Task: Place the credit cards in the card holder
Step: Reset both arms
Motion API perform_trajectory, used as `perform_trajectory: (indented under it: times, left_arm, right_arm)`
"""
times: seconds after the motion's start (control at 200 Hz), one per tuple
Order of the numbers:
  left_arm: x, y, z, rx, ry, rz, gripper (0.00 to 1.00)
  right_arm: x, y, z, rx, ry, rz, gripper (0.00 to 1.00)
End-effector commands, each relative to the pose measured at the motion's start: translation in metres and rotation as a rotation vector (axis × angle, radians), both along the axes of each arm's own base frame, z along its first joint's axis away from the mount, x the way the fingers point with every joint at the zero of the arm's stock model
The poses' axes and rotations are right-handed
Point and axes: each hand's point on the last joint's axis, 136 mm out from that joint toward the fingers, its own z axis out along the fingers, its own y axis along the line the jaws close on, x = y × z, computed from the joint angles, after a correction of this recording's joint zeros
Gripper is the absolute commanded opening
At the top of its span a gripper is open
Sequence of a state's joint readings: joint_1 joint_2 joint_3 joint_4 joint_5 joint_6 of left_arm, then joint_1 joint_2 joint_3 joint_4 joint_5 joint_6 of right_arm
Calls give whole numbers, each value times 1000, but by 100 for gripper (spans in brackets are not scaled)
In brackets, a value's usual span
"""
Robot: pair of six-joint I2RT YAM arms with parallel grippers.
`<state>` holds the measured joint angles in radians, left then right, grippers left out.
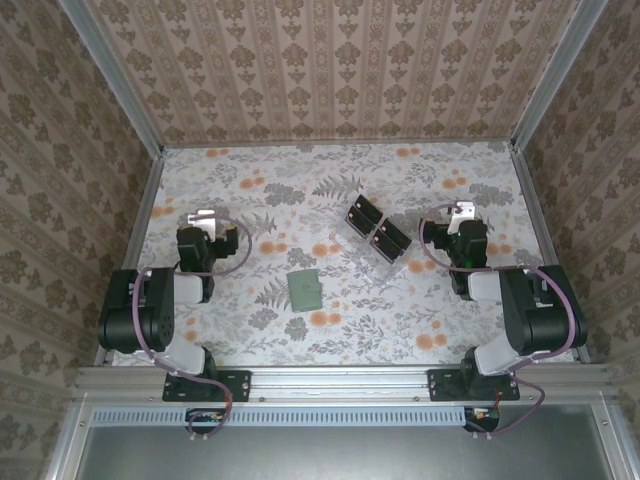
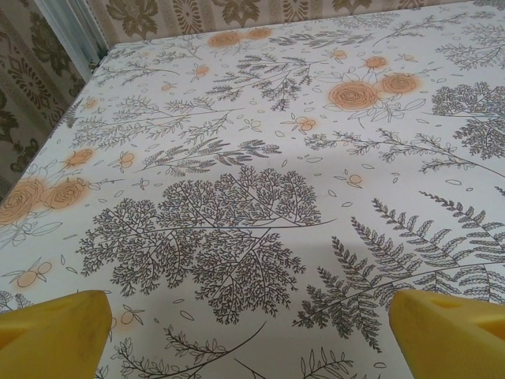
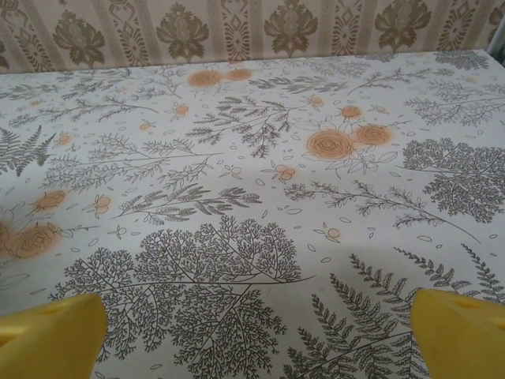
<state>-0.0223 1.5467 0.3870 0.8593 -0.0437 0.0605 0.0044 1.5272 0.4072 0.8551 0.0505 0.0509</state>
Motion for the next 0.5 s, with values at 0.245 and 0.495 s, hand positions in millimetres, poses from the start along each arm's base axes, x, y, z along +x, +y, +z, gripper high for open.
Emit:
perform_trajectory:
  times: [0.245,0.495]
  left_arm:
    - [6,-2,9,-17,-27,-12,100]
    - [6,-2,10,-13,-32,-12,100]
  right_arm:
    - [0,3,-1,-26,3,4,100]
    - [0,3,-1,-27,3,4,100]
